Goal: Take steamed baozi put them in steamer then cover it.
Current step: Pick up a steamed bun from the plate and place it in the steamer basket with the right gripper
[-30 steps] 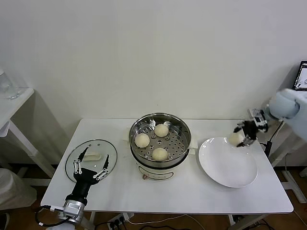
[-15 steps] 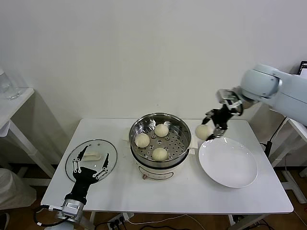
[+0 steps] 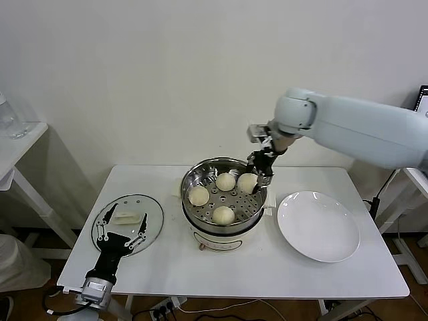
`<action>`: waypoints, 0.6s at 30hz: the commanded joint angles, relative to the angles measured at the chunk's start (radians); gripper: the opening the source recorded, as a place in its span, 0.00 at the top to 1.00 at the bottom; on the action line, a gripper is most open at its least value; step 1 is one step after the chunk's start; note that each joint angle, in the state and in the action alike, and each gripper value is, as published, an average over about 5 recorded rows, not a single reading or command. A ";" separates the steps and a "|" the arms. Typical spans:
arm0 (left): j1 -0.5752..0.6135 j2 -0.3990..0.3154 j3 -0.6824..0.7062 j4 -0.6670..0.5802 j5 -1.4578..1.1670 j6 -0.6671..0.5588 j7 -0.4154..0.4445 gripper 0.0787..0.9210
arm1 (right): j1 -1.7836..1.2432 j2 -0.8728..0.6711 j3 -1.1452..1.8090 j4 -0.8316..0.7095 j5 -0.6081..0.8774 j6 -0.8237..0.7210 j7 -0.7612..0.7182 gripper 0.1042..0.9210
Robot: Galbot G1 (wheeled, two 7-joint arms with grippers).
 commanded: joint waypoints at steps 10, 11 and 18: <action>-0.004 0.000 -0.009 0.008 -0.005 0.000 0.003 0.12 | -0.098 0.082 -0.020 -0.087 -0.089 -0.002 -0.006 0.29; -0.004 0.000 -0.010 0.008 -0.005 0.000 0.003 0.12 | -0.099 0.080 -0.021 -0.087 -0.091 -0.002 -0.006 0.29; -0.003 -0.002 -0.010 0.006 -0.006 -0.002 0.004 0.12 | -0.123 0.069 -0.014 -0.085 -0.106 -0.004 -0.004 0.29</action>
